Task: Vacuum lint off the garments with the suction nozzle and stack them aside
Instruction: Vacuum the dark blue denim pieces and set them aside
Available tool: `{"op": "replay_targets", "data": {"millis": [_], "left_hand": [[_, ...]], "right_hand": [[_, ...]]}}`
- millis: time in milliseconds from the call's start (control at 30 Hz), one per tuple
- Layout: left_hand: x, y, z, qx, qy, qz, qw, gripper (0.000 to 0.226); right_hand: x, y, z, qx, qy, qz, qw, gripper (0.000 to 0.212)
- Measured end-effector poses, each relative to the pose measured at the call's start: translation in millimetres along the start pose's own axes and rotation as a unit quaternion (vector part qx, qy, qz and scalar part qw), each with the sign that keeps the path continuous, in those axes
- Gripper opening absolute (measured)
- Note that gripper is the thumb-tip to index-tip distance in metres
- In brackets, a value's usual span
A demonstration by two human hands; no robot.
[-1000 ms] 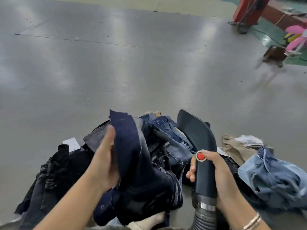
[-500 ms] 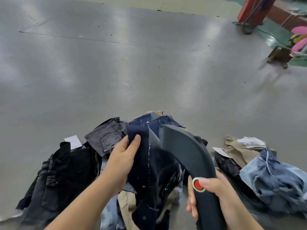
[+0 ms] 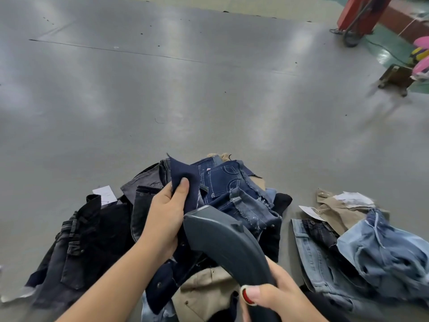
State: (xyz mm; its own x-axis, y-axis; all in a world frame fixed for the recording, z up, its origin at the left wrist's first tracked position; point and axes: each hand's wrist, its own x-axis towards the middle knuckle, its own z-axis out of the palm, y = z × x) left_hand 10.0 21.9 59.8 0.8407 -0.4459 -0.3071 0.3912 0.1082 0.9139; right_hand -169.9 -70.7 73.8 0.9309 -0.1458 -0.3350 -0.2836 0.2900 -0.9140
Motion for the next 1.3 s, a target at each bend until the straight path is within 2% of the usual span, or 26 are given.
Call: {"op": "replay_targets", "data": {"millis": [100,200,367,467,533,633,700,767,867,900,1033,1167,1233,1300], "left_hand": [[-3,-3,0,0.011,-0.038,0.016,0.999,0.024],[-5,-8,3,0.017,-0.049,0.014,0.999,0.022],[-6,-9,3,-0.015,-0.041,-0.051,0.998,0.025],[1,-3,0,-0.072,-0.017,-0.102,0.992,0.026],[5,-1,-1,-0.094,-0.006,-0.102,0.990,0.025],[6,-2,-1,-0.083,-0.002,-0.088,0.993,0.023],[5,-5,-1,-0.058,-0.010,-0.083,0.995,0.023],[4,-8,-1,-0.056,-0.028,-0.090,0.994,0.023],[0,-8,0,-0.057,-0.073,-0.098,0.991,0.025],[0,-9,0,-0.059,-0.081,-0.100,0.990,0.025],[5,-7,-5,-0.065,-0.060,-0.107,0.990,0.023],[10,-4,-9,-0.078,-0.044,-0.118,0.989,0.022],[10,-5,-7,-0.079,-0.050,-0.123,0.988,0.024],[10,-7,-6,-0.072,-0.053,-0.123,0.988,0.024]], "right_hand": [[6,3,-5,0.023,0.010,-0.013,1.000,0.060],[14,0,-6,0.071,0.046,-0.012,0.996,0.034],[19,-14,-25,0.075,0.111,-0.044,0.990,0.045],[13,-9,-29,0.064,0.068,-0.019,0.995,0.041],[7,1,-26,0.054,0.022,-0.007,0.998,0.035],[3,11,-20,-0.008,-0.042,-0.021,0.999,0.060],[6,13,-19,-0.023,-0.053,-0.023,0.998,0.060],[11,14,-19,-0.025,-0.015,-0.015,0.999,0.053],[20,7,-21,0.032,0.041,-0.007,0.999,0.023],[24,4,-22,0.037,0.063,-0.006,0.997,0.021],[33,-1,-35,0.054,0.142,-0.007,0.988,0.044],[25,5,-32,0.058,0.066,-0.001,0.996,0.044],[20,14,-22,0.074,0.025,0.011,0.997,0.033],[17,22,-16,0.056,0.012,0.015,0.998,0.051]]}}
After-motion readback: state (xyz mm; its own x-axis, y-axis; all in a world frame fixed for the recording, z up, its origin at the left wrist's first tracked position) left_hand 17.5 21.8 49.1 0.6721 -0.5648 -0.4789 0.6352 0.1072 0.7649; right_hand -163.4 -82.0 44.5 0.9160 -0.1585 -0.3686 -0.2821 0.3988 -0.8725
